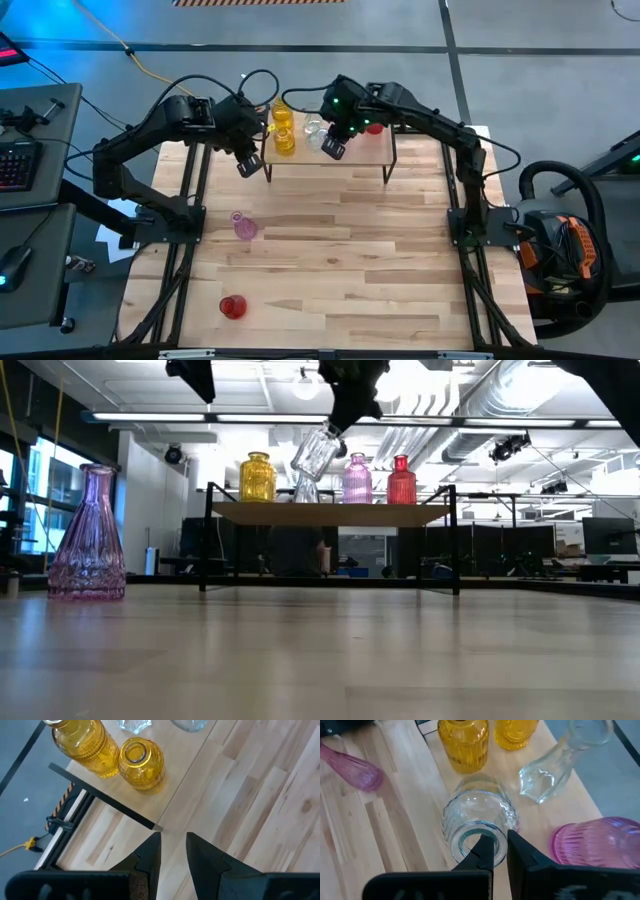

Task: Sort vases onto shelf
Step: Put the transparent vase on the shelf aligned with the other transparent vase

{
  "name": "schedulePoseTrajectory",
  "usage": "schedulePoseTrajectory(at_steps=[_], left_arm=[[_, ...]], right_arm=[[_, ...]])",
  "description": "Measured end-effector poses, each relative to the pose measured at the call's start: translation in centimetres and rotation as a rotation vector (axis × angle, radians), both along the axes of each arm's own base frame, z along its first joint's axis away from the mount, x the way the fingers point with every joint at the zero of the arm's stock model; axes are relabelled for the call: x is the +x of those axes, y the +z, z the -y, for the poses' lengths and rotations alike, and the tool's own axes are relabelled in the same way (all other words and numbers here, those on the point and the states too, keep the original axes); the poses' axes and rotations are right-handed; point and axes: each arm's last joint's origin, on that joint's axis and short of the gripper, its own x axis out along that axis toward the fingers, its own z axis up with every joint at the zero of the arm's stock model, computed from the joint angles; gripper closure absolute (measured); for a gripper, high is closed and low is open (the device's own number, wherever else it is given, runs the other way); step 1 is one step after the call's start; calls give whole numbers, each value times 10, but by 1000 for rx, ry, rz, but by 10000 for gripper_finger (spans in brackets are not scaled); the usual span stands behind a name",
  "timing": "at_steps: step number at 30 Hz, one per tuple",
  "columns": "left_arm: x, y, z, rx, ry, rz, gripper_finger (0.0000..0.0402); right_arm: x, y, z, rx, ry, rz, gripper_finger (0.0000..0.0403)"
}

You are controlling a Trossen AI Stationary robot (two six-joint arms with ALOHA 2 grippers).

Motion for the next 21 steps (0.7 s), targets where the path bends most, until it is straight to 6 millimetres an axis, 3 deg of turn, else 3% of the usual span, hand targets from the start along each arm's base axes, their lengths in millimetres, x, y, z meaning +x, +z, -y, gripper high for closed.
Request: schedulePoseTrajectory(at_steps=[8, 21], left_arm=[[0, 0, 0, -9, 21, 9, 319], [0, 0, 0, -27, 63, 27, 319]], right_arm=[[9, -12, 3, -17, 47, -37, 403], [10, -11, 4, -70, 86, -44, 403]])
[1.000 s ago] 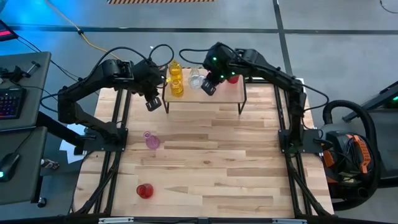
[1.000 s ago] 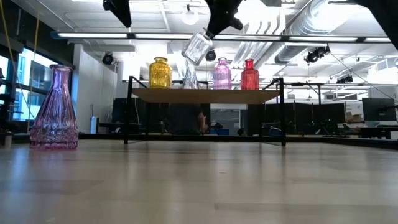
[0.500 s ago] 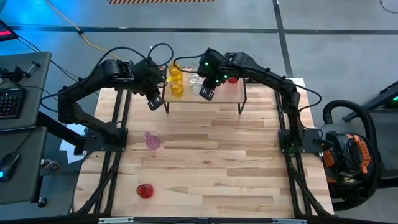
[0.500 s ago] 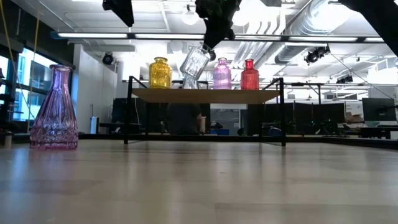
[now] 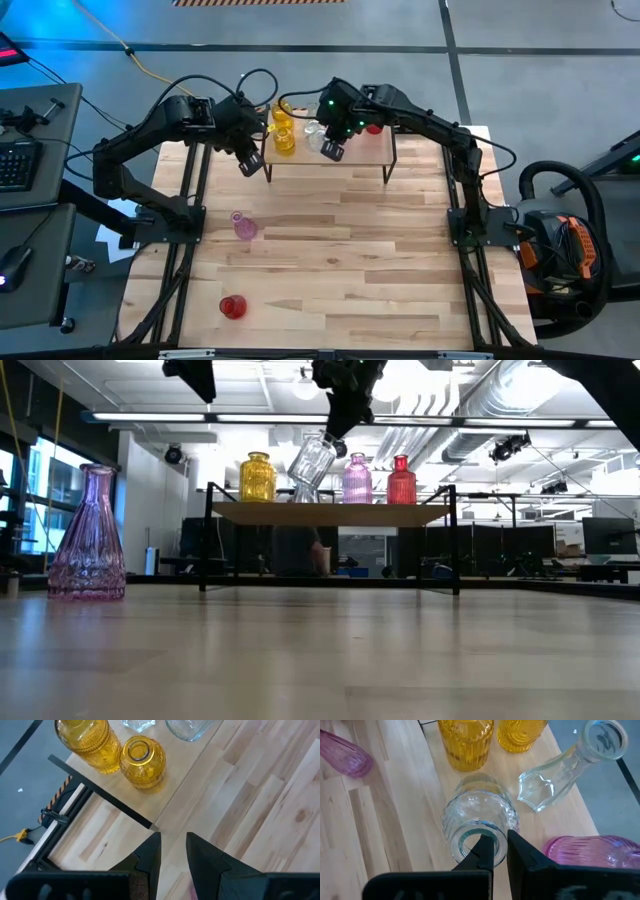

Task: Sort vases onto shelf
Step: Put the transparent vase on the shelf aligned with the other transparent vase

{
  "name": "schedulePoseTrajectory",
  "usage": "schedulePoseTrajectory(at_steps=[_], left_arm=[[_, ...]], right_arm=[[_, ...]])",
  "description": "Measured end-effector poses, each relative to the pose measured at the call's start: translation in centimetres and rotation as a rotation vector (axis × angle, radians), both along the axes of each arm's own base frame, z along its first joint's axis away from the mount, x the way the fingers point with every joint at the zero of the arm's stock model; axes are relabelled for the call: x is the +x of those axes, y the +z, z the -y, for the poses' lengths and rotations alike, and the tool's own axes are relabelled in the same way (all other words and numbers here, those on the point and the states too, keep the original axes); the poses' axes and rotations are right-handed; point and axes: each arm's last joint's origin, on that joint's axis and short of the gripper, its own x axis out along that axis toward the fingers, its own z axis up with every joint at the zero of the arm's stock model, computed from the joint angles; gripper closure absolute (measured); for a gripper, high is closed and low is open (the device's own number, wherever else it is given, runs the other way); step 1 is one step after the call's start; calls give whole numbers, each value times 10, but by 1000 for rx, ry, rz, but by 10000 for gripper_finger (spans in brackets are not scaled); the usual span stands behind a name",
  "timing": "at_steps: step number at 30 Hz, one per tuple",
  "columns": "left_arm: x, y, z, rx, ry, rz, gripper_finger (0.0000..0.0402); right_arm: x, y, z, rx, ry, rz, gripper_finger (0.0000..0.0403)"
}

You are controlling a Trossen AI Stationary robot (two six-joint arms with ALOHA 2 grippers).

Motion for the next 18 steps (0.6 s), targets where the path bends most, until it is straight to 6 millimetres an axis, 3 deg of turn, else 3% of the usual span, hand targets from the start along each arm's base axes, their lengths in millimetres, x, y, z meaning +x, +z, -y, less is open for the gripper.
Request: schedulePoseTrajectory(at_steps=[18], left_arm=[[0, 0, 0, -3, 8, 4, 319]], right_arm=[[6, -12, 7, 12, 37, -28, 402]])
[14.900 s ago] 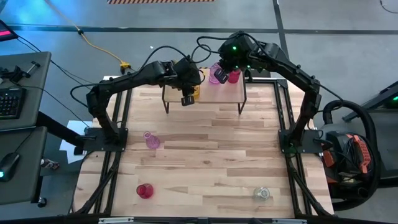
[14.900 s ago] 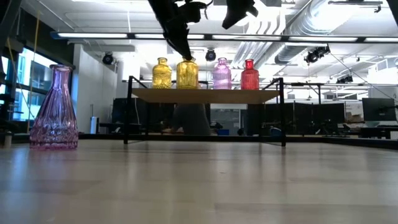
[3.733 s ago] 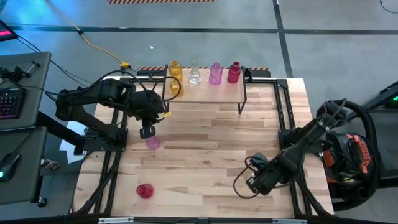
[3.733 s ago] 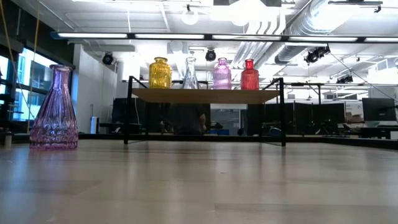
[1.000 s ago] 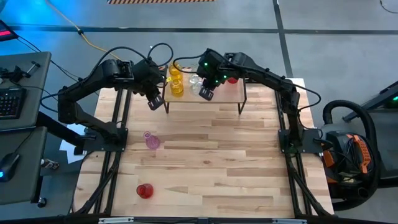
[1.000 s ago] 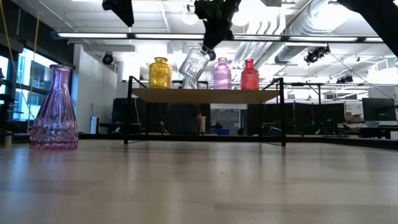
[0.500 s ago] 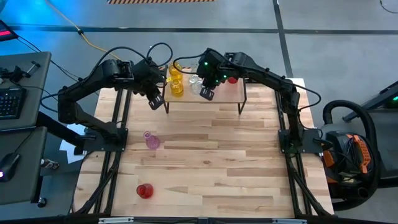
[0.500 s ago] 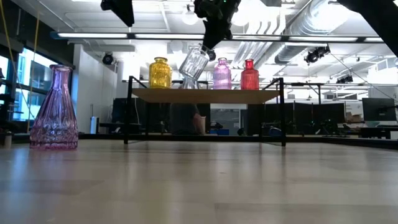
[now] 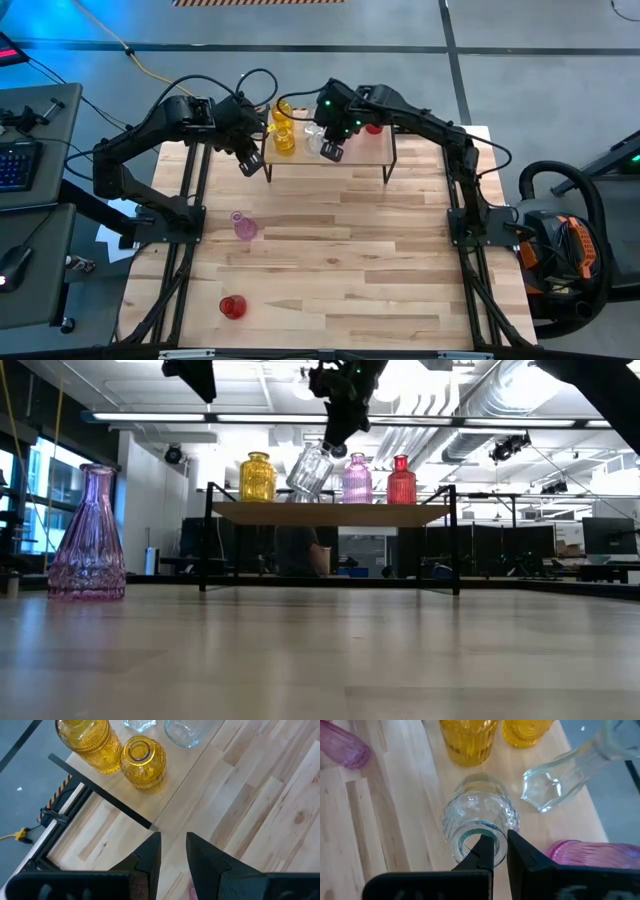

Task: Sort vases onto shelf
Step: Put the transparent vase on the shelf aligned with the other transparent vase

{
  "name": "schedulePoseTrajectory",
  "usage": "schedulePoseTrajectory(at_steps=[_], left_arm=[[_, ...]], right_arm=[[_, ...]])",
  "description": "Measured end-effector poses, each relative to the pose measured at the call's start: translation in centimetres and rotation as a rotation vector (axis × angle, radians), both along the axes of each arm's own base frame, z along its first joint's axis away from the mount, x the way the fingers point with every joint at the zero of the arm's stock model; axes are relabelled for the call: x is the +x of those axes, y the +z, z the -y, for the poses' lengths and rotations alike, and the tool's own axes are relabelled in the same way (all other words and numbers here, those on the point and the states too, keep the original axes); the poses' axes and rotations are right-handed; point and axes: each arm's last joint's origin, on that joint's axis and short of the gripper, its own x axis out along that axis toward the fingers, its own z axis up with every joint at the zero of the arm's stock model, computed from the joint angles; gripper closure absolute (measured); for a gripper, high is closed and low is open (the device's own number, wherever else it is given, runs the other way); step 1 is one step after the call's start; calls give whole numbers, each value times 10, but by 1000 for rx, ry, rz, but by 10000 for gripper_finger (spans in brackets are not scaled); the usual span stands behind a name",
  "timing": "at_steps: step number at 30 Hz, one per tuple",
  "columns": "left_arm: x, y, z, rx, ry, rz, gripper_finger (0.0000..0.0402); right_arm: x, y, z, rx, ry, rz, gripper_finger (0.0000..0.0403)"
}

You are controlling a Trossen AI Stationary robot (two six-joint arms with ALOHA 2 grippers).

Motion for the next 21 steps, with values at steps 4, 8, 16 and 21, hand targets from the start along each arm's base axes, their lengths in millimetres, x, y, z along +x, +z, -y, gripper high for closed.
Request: schedulePoseTrajectory(at_steps=[4, 8, 16, 21], left_arm=[[0, 0, 0, 0, 0, 0, 319], [0, 0, 0, 0, 0, 0, 319], [0, 0, 0, 1, -1, 0, 319], [0, 0, 0, 1, -1, 1, 319]], right_arm=[[1, -4, 1, 8, 2, -17, 402], [-1, -5, 4, 10, -8, -24, 402], [-3, -5, 8, 11, -18, -29, 402], [0, -11, 12, 20, -22, -44, 389]])
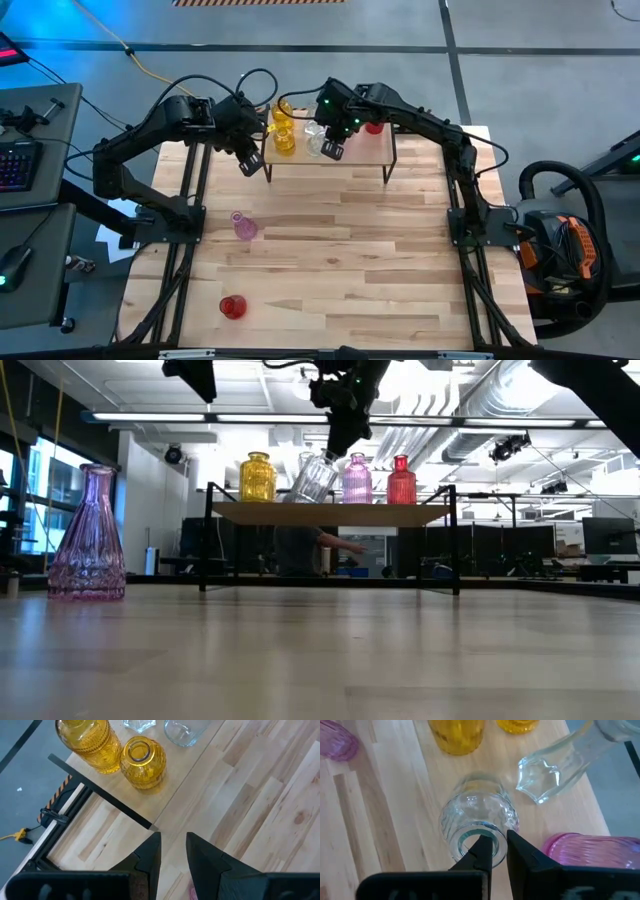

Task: Sort vases onto shelf
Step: Put the transparent vase on the shelf aligned with the other transparent vase

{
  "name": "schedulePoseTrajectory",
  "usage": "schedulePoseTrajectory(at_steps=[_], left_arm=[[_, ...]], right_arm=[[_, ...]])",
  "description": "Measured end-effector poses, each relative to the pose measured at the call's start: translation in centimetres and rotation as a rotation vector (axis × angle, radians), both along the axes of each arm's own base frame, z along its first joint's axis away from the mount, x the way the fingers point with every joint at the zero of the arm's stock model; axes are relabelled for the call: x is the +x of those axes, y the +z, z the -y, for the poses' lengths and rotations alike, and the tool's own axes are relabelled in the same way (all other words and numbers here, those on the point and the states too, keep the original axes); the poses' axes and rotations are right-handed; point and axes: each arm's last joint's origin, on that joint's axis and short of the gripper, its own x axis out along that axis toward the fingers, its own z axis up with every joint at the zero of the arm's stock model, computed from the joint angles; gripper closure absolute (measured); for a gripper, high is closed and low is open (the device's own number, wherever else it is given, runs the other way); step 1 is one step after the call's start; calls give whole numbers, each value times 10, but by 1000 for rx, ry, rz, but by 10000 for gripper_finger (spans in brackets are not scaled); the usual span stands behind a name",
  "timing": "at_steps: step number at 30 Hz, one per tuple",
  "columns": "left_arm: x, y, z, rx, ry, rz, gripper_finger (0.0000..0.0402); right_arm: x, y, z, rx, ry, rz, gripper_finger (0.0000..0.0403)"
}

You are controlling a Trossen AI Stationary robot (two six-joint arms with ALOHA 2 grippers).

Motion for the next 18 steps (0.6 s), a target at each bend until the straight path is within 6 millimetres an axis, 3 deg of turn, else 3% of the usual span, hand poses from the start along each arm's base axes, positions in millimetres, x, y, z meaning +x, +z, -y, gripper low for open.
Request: schedulePoseTrajectory(at_steps=[18], left_arm=[[0, 0, 0, 0, 0, 0, 319]], right_arm=[[2, 0, 1, -10, 6, 13, 383]])
